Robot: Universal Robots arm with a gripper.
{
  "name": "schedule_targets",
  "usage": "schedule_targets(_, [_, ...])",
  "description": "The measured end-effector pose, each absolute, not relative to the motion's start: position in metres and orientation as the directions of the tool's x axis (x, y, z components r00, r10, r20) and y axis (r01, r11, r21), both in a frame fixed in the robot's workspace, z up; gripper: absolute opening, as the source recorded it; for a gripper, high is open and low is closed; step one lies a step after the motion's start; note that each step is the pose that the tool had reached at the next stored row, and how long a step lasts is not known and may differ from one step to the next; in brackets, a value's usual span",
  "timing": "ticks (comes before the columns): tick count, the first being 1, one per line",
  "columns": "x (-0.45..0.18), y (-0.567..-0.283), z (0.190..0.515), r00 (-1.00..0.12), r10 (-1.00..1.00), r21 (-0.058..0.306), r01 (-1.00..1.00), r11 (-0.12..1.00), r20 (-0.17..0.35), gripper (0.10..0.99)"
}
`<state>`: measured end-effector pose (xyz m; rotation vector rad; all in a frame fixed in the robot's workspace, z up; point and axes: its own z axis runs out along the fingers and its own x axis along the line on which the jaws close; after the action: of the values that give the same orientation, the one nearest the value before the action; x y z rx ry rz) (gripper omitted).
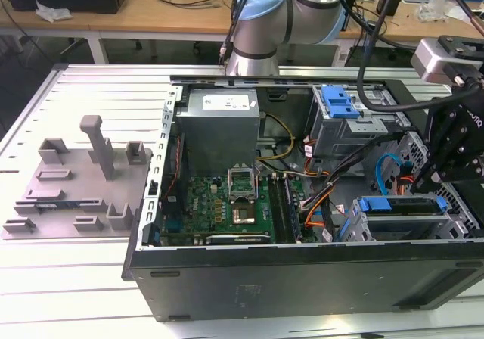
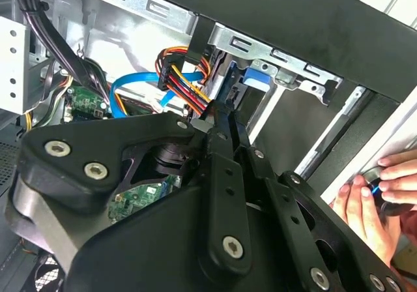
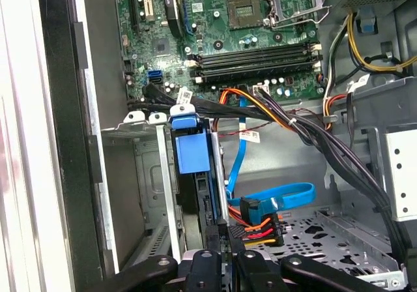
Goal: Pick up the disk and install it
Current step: 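Insert the first disk wire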
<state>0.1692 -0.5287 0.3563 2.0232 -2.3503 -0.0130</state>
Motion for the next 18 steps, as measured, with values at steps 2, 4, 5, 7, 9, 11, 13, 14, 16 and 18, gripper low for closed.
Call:
schedule_targets(2, [0.1698,-0.5291,0.3563,-0.148,-0.989,0.033,-0.988,0.149,0.025,0.161])
schedule_targets(4, [0.1698,-0.5293,0.3562,-0.148,-0.989,0.033,-0.988,0.149,0.025,0.161])
schedule_targets(5, [0.1699,-0.5297,0.3562,-0.148,-0.989,0.033,-0.988,0.149,0.025,0.161])
schedule_targets(7, [0.1700,-0.5310,0.3561,-0.148,-0.989,0.033,-0.988,0.148,0.025,0.161])
schedule_targets(9, [0.1699,-0.5326,0.3557,-0.148,-0.989,0.033,-0.988,0.148,0.025,0.161])
schedule_targets(11, [0.1699,-0.5343,0.3554,-0.148,-0.989,0.033,-0.988,0.148,0.025,0.161])
schedule_targets(13, [0.1699,-0.5362,0.3551,-0.148,-0.989,0.033,-0.988,0.148,0.025,0.161])
schedule_targets(14, [0.1699,-0.5365,0.3549,-0.148,-0.989,0.033,-0.988,0.148,0.025,0.161])
schedule_targets(16, [0.1699,-0.5365,0.3549,-0.148,-0.989,0.033,-0.988,0.148,0.025,0.161])
schedule_targets(18, [0.1699,-0.5365,0.3549,-0.148,-0.989,0.033,-0.988,0.148,0.025,0.161])
